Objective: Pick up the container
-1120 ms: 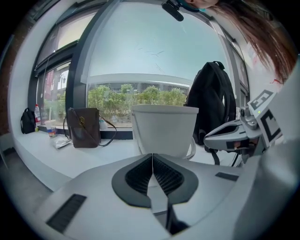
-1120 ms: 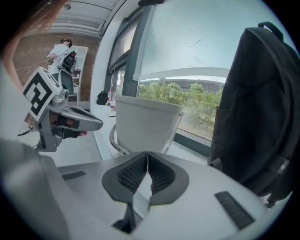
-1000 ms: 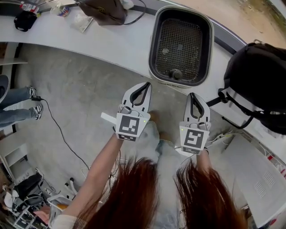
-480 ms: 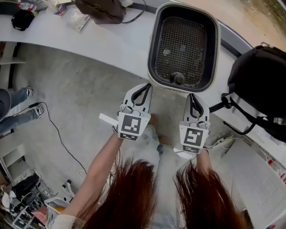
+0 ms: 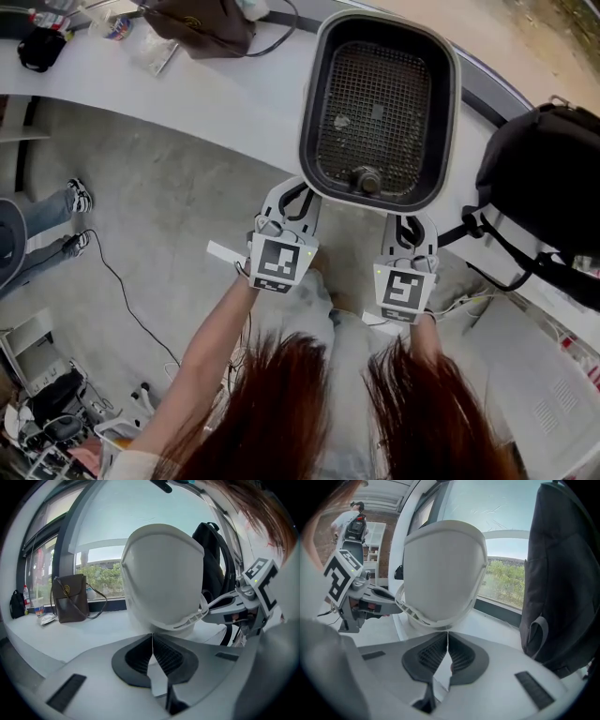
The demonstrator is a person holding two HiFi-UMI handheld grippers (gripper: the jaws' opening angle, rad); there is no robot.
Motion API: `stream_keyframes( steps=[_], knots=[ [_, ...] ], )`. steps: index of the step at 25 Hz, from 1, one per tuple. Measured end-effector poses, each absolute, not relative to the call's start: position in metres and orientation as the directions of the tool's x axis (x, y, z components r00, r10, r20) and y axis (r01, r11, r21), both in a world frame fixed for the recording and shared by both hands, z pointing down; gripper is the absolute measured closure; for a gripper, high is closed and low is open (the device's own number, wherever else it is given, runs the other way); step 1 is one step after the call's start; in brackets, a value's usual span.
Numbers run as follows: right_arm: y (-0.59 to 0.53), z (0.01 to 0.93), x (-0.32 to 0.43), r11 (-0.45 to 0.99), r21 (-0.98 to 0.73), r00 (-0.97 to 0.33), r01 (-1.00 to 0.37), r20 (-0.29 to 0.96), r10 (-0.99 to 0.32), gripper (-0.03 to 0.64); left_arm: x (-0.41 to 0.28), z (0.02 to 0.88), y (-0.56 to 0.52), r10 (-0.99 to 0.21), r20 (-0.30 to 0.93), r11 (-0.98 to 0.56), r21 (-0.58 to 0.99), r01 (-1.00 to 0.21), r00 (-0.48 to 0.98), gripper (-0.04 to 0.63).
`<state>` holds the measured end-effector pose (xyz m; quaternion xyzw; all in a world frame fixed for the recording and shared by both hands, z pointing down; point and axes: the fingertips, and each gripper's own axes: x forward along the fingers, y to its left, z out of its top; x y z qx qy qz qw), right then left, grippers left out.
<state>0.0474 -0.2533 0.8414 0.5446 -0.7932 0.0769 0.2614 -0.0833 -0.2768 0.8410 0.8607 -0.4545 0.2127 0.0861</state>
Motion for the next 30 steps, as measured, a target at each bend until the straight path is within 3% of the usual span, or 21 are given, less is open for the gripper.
stream_keyframes(
  steps=[30],
  knots=[
    [-0.222,0.779,0.037,0.416,0.181,-0.278,-0.891,0.507,-0.816,0.592,-0.088,0.779,-0.246,-0.718,0.478,-0.592,-0.037,-0.805,0.506,0.578]
  ],
)
